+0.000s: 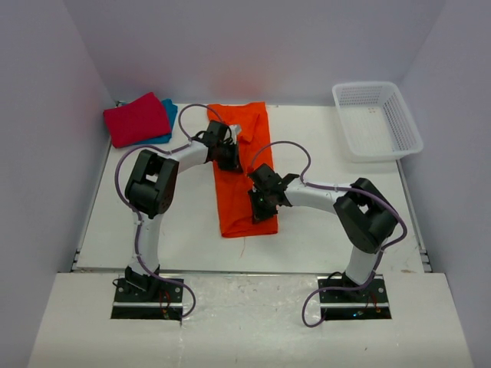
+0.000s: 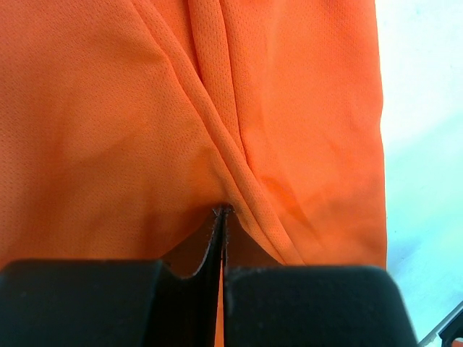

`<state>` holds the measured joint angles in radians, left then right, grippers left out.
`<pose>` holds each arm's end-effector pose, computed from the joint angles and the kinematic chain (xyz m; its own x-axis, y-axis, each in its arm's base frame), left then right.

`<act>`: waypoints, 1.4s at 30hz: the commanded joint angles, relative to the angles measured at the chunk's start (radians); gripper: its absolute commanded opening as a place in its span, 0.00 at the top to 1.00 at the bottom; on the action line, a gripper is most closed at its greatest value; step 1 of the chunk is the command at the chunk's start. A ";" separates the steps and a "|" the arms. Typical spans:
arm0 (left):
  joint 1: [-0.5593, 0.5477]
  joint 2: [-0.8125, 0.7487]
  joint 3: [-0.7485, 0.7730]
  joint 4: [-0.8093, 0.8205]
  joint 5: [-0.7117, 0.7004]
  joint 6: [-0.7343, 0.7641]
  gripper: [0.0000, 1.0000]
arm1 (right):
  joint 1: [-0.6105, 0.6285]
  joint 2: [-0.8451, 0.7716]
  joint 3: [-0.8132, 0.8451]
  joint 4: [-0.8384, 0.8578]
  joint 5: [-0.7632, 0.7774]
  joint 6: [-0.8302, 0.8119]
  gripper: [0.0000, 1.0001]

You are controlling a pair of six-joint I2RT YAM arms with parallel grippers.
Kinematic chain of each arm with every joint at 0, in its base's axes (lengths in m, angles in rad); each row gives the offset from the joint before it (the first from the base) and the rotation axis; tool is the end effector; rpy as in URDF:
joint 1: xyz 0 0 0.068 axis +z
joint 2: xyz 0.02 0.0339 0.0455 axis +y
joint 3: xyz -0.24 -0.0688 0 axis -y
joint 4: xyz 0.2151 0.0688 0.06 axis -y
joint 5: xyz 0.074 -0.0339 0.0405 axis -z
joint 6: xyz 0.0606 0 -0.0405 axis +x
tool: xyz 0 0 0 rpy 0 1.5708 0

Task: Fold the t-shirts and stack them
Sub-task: Grab the bottom of the folded rectangular tshirt with both arms

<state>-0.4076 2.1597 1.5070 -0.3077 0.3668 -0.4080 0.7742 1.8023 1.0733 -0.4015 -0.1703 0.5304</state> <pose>0.3912 -0.1926 0.1231 -0.9122 -0.0095 -0.4095 0.2144 0.8407 -0.4972 0.2305 0.2398 0.1276 -0.9326 -0.2147 -0.2901 -0.3117 0.8842 0.3479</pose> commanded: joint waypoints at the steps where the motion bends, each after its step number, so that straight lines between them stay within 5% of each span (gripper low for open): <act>1: 0.015 -0.011 -0.022 -0.018 -0.006 0.021 1.00 | 0.016 0.014 0.020 0.007 0.025 0.005 0.95; 22: 0.032 0.040 -0.034 -0.007 0.008 0.026 1.00 | 0.106 -0.190 0.171 -0.183 0.117 0.016 1.00; 42: 0.052 0.034 -0.057 -0.007 0.011 0.041 1.00 | 0.122 -0.233 -0.016 -0.206 0.261 0.132 1.00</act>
<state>-0.3790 2.1620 1.4811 -0.2771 0.4301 -0.4080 0.8848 1.5948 1.0771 -0.5800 0.0635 0.6243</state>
